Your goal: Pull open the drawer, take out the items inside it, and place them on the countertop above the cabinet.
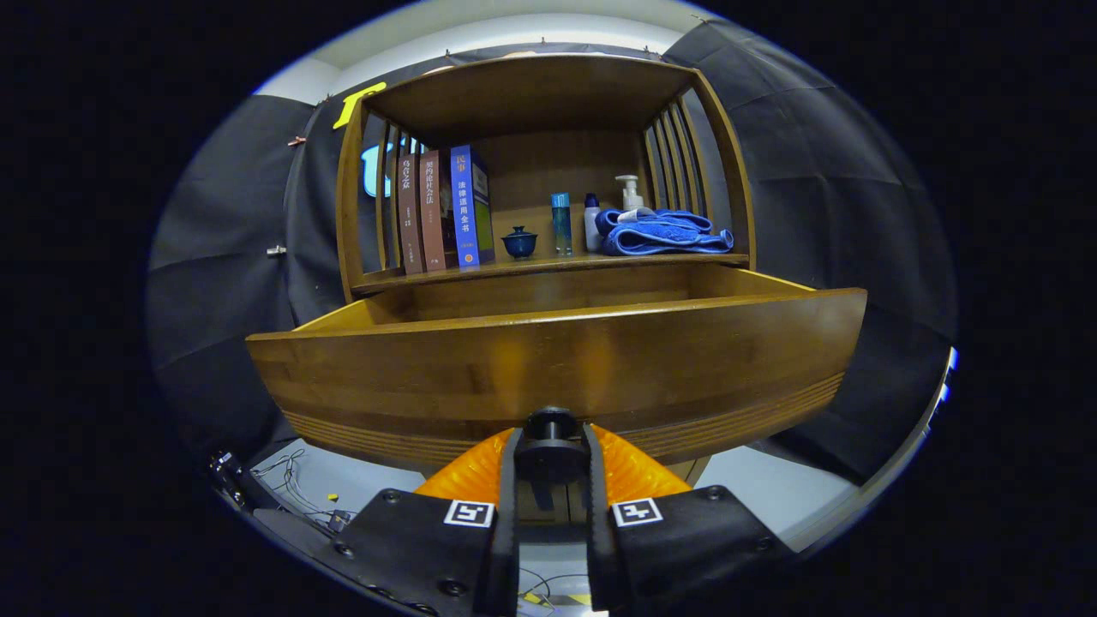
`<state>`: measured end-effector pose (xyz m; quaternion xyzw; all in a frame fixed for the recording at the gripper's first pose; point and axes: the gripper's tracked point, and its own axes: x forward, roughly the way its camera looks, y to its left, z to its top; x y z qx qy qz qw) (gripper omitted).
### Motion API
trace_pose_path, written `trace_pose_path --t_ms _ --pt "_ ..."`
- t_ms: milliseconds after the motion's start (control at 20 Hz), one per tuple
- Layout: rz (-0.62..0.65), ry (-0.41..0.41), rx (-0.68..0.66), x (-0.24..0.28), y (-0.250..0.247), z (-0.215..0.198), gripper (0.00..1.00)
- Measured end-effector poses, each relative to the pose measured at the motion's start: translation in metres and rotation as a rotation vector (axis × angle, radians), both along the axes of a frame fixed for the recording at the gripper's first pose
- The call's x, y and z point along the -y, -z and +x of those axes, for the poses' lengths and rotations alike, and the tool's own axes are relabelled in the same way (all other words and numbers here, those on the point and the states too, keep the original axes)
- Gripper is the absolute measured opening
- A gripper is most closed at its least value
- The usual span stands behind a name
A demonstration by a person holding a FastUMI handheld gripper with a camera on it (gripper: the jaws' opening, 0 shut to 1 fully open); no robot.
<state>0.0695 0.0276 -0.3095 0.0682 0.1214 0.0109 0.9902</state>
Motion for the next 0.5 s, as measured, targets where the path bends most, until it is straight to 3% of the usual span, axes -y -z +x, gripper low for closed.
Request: trace_pose_path --t_ms 500 --pt "0.035 0.011 0.054 0.018 -0.04 -0.01 0.99"
